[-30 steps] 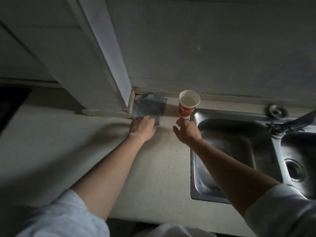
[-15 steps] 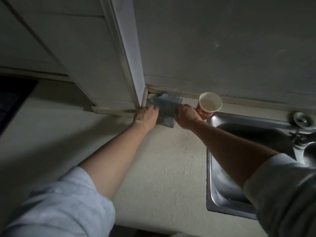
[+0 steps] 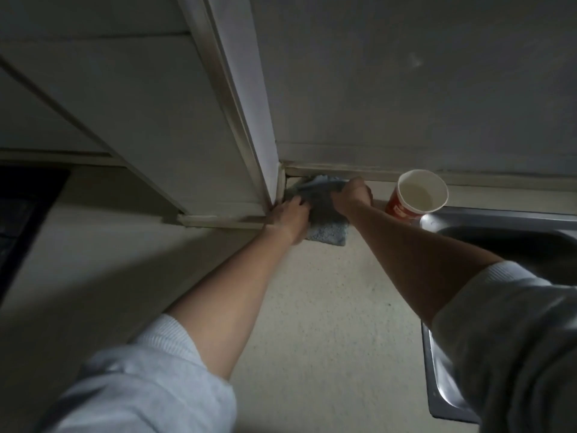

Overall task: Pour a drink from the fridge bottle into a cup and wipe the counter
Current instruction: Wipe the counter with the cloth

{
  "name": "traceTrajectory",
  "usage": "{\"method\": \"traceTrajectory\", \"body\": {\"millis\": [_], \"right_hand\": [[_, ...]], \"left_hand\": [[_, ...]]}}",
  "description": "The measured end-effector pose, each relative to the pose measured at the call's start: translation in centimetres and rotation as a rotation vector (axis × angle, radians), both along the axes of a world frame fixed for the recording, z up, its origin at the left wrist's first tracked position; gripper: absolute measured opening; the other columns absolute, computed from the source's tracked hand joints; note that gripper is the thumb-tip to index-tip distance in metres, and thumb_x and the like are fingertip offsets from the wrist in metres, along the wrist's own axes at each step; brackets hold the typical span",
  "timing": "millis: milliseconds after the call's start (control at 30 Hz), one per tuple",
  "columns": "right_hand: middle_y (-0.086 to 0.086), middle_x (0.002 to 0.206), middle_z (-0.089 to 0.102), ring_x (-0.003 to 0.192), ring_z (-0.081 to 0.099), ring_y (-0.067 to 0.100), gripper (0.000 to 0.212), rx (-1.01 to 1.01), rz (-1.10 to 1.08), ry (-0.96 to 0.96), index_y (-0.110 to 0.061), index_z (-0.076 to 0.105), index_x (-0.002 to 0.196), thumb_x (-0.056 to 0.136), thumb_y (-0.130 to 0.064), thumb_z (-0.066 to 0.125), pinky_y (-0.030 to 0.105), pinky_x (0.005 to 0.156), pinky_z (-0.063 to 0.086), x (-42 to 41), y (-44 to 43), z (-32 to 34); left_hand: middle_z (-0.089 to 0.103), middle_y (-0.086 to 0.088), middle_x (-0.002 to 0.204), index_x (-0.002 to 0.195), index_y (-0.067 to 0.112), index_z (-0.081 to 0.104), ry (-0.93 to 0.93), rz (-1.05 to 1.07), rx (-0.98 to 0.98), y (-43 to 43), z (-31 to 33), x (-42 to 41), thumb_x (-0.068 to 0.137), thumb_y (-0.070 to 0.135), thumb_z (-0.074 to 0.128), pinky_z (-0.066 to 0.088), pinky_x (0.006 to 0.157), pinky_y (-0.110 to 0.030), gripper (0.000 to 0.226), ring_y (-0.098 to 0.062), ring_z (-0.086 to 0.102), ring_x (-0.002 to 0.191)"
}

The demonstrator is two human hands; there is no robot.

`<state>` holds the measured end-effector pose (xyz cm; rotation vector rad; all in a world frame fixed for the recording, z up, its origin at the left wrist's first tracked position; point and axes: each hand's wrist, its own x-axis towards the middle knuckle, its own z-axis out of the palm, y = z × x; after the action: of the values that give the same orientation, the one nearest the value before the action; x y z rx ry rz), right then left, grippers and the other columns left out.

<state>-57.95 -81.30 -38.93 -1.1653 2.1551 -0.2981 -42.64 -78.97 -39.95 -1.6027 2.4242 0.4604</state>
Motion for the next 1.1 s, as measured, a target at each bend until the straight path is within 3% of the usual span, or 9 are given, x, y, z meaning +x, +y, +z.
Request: {"method": "traceTrajectory", "body": {"millis": [100, 267, 467, 633, 733, 833, 900, 967, 1100], "right_hand": [[0.01, 0.092, 0.058, 0.096, 0.059, 0.028, 0.03, 0.027, -0.036, -0.038, -0.008, 0.051, 0.105, 0.093, -0.033, 0.06, 0.035, 0.081, 0.05, 0.6, -0.2, -0.3], [0.009, 0.106, 0.056, 0.102, 0.049, 0.029, 0.023, -0.044, 0.062, 0.084, -0.013, 0.058, 0.104, 0.094, -0.034, 0.056, 0.04, 0.091, 0.042, 1.0, 1.0, -0.3], [0.003, 0.087, 0.054, 0.084, 0.05, 0.024, 0.011, -0.259, 0.263, 0.141, -0.022, 0.046, 0.09, 0.097, -0.03, 0.051, 0.035, 0.076, 0.039, 1.0, 5.0, 2.7], [0.001, 0.09, 0.061, 0.08, 0.059, 0.021, 0.012, -0.405, 0.475, 0.068, -0.019, 0.052, 0.095, 0.099, -0.029, 0.048, 0.038, 0.076, 0.05, 0.6, 10.4, 6.5], [0.007, 0.098, 0.067, 0.083, 0.062, 0.021, 0.017, -0.409, 0.444, -0.075, -0.012, 0.059, 0.104, 0.1, -0.025, 0.05, 0.035, 0.073, 0.055, 0.3, 13.2, 8.6], [0.002, 0.094, 0.064, 0.08, 0.061, 0.018, 0.016, -0.432, 0.451, -0.082, -0.011, 0.061, 0.099, 0.099, -0.023, 0.051, 0.025, 0.066, 0.051, -0.2, 15.3, 10.4], [-0.004, 0.091, 0.06, 0.077, 0.057, 0.01, 0.007, -0.45, 0.499, -0.089, -0.017, 0.058, 0.094, 0.098, -0.019, 0.053, 0.014, 0.063, 0.045, -0.5, 16.9, 11.4], [-0.004, 0.092, 0.06, 0.08, 0.059, 0.011, 0.005, -0.46, 0.54, -0.124, -0.02, 0.058, 0.094, 0.097, -0.017, 0.056, 0.016, 0.066, 0.049, -0.6, 18.6, 12.2], [-0.008, 0.092, 0.06, 0.081, 0.061, 0.006, 0.01, -0.508, 0.64, -0.158, -0.023, 0.058, 0.094, 0.097, -0.014, 0.055, 0.01, 0.063, 0.047, 0.0, 22.3, 14.9]], "left_hand": [[0.047, -0.011, 0.137, 0.137, 0.018, 0.05, 0.021, 0.01, 0.02, -0.2, 0.0, 0.3, 0.096, 0.022, 0.051, 0.047, 0.098, -0.043, 0.042, -0.034, 0.054, 0.119], [0.045, -0.013, 0.137, 0.135, 0.011, 0.05, 0.089, 0.038, 0.077, 0.1, 0.6, 0.5, 0.09, 0.016, 0.061, 0.046, 0.1, -0.043, 0.047, -0.035, 0.052, 0.121], [0.036, -0.016, 0.148, 0.149, 0.016, 0.031, 0.483, 0.258, -0.008, 1.2, 3.8, 1.1, 0.088, 0.004, 0.06, 0.033, 0.111, -0.037, 0.068, -0.033, 0.036, 0.136], [0.025, 0.0, 0.157, 0.148, 0.038, 0.028, 0.497, 0.056, 0.038, 2.5, 7.1, 1.6, 0.078, -0.012, 0.06, 0.034, 0.114, -0.036, 0.092, -0.024, 0.03, 0.142], [0.042, 0.001, 0.149, 0.137, 0.033, 0.048, 0.374, -0.036, 0.148, 4.0, 8.5, 1.2, 0.082, -0.001, 0.062, 0.034, 0.113, -0.034, 0.066, -0.022, 0.04, 0.137], [0.062, -0.002, 0.13, 0.127, 0.031, 0.057, 0.346, -0.046, 0.184, 6.6, 9.8, 1.1, 0.085, 0.015, 0.064, 0.047, 0.099, -0.038, 0.046, -0.025, 0.058, 0.118], [0.066, -0.002, 0.123, 0.125, 0.033, 0.057, 0.359, -0.033, 0.2, 8.8, 10.5, 1.3, 0.085, 0.027, 0.065, 0.051, 0.091, -0.037, 0.041, -0.026, 0.063, 0.109], [0.068, 0.0, 0.115, 0.117, 0.039, 0.058, 0.408, 0.014, 0.245, 11.3, 11.2, 1.7, 0.084, 0.037, 0.066, 0.053, 0.09, -0.04, 0.033, -0.025, 0.065, 0.101], [0.068, 0.002, 0.107, 0.104, 0.038, 0.059, 0.468, 0.094, 0.212, 16.3, 13.4, 3.2, 0.086, 0.03, 0.067, 0.051, 0.092, -0.044, 0.021, -0.022, 0.063, 0.099]]}}
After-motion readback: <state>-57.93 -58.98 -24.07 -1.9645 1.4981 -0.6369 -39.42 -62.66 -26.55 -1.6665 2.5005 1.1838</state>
